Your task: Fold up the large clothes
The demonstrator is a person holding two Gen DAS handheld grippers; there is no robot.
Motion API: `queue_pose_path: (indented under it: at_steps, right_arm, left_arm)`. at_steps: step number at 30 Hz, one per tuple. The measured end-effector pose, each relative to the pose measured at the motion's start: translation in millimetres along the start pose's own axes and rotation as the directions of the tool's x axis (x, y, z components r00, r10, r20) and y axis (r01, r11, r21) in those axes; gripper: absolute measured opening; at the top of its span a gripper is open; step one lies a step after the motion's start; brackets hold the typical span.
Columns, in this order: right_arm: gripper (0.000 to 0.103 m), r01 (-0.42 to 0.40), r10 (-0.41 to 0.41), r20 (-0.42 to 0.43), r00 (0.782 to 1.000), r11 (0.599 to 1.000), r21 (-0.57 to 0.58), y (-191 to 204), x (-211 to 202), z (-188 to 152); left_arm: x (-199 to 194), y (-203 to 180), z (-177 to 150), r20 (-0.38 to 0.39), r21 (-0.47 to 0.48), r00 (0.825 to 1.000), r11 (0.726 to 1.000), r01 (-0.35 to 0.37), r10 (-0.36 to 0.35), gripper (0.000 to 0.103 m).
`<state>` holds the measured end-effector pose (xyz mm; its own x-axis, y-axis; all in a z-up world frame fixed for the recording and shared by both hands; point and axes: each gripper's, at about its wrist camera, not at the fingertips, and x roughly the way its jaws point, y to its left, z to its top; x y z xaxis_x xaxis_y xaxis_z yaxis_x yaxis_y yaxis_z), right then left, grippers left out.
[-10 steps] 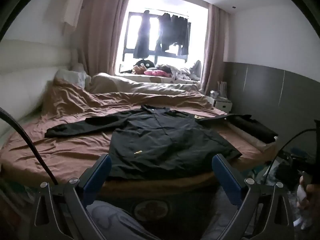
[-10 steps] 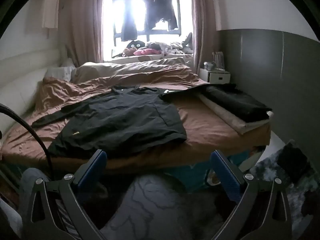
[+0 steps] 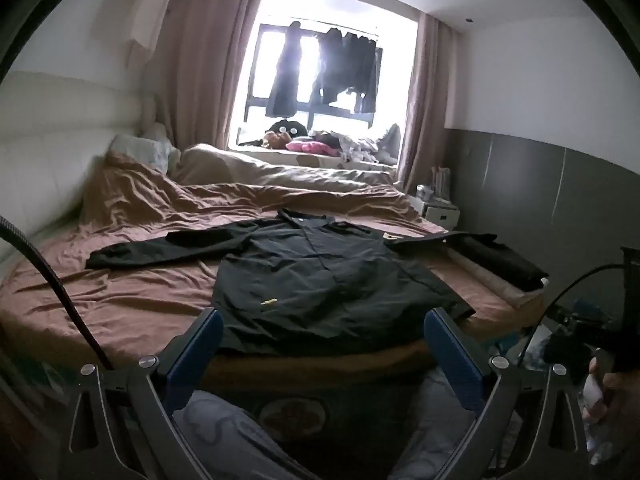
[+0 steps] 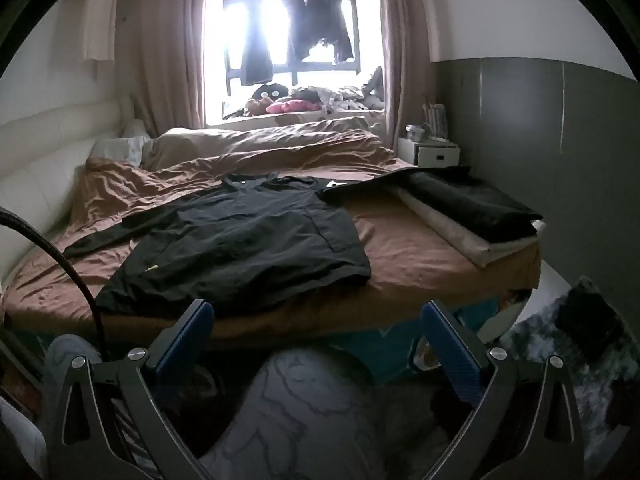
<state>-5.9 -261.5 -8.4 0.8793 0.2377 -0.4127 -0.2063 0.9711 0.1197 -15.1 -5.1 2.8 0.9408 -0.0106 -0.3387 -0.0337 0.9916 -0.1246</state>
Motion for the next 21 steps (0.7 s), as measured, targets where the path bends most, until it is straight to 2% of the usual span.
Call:
queue_pose_path:
  at_steps: [18,21]
  right_arm:
    - [0.103,-0.012,0.012,-0.007,1.0,1.0,-0.002,3,6,-1]
    - [0.103,-0.027,0.027,-0.007,1.0,1.0,0.006,1,8,1]
  left_arm:
    - [-7,-15,-6,-0.007,-0.002,1.0,1.0,-0.002,0.002,0.101]
    - [0,-6,-2,-0.007,-0.007,1.0,1.0,-0.003,0.003,0.101]
